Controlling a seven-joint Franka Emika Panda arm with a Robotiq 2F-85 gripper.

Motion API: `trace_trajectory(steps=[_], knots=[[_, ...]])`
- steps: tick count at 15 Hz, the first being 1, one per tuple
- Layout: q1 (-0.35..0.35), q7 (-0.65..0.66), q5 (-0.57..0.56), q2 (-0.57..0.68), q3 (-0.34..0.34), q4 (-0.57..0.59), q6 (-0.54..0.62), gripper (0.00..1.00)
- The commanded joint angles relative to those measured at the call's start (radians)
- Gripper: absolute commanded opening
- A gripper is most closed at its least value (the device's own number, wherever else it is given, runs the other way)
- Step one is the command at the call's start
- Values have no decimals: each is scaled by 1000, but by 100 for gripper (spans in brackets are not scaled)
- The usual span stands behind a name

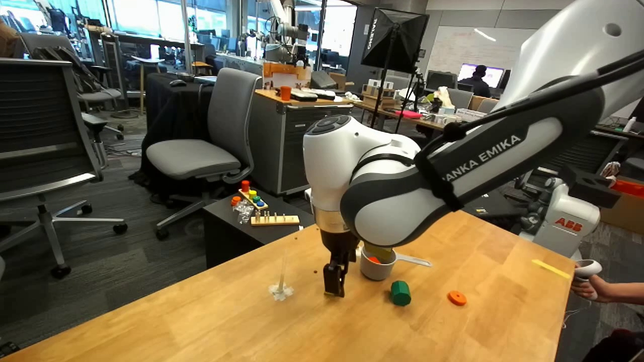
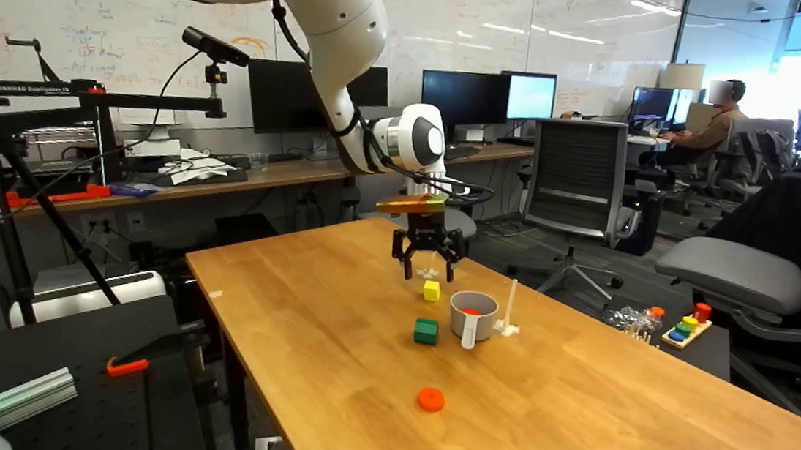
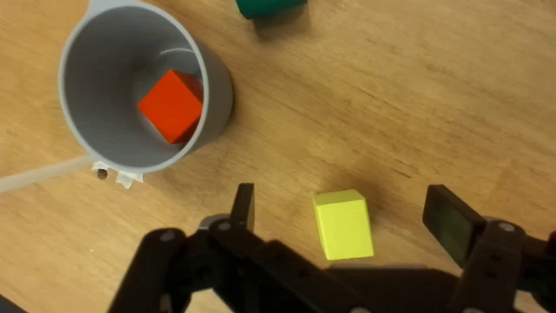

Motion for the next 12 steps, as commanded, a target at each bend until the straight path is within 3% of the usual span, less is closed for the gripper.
trace_trajectory(steps=[1, 7, 8, 9, 12], knots=[[38, 47, 9, 69, -39, 116, -30, 100], [54, 67, 18, 164, -52, 235, -63, 100], [59, 72, 14, 177, -57, 255, -64, 75], [63, 74, 11, 189, -62, 271, -63, 75], [69, 79, 13, 214, -73, 318, -73, 49]])
